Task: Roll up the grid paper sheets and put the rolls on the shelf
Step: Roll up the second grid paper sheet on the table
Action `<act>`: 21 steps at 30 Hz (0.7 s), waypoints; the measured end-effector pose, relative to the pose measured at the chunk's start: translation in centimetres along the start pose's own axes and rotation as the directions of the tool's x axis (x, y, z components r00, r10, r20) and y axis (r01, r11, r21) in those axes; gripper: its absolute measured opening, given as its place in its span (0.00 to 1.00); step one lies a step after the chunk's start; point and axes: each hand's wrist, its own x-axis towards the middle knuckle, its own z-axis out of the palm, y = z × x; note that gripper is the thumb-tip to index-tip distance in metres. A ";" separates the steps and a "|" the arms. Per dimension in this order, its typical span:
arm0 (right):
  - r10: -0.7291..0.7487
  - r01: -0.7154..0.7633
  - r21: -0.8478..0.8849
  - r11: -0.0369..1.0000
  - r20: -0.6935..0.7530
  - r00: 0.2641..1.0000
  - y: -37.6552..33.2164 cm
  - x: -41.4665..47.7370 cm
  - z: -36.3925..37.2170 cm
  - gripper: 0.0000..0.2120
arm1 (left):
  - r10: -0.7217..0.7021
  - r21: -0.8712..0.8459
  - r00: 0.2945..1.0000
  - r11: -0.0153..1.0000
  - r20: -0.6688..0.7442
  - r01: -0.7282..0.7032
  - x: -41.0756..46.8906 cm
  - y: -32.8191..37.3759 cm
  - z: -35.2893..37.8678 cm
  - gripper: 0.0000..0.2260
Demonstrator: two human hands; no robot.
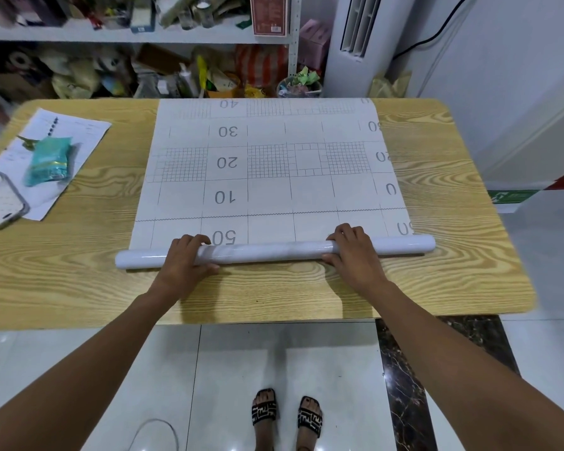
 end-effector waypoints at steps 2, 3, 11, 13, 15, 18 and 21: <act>-0.002 0.002 -0.015 1.000 0.015 1.000 0.0 -0.1 -0.1 0.16 | -0.003 0.016 1.000 1.000 0.025 0.003 0.1 0.1 -0.1 0.25; -0.004 0.004 -0.016 1.000 0.029 1.000 0.1 -0.1 -0.2 0.16 | -0.001 0.032 0.999 0.999 0.033 0.000 0.2 0.0 0.0 0.25; -0.031 0.017 0.096 0.995 0.149 0.988 0.8 0.6 -1.3 0.18 | -0.023 0.061 0.999 0.998 0.047 0.021 1.1 0.9 -0.2 0.22; -0.031 0.010 0.134 0.991 0.155 0.987 0.8 0.6 -1.6 0.17 | 0.007 0.100 0.999 0.995 0.041 -0.011 1.2 0.9 -0.5 0.21; -0.032 0.013 0.129 0.991 0.147 0.989 0.9 0.6 -1.5 0.15 | 0.012 0.148 1.000 0.989 0.025 -0.015 1.1 1.0 -0.6 0.21; -0.033 0.019 0.119 0.993 0.122 0.992 0.9 0.6 -1.3 0.17 | 0.012 0.184 1.000 0.983 0.023 -0.016 1.0 1.0 -0.6 0.19; -0.052 0.039 0.120 0.992 0.106 0.993 0.4 0.8 -1.2 0.21 | 0.009 0.155 0.999 0.988 0.046 -0.016 0.7 0.7 -0.6 0.25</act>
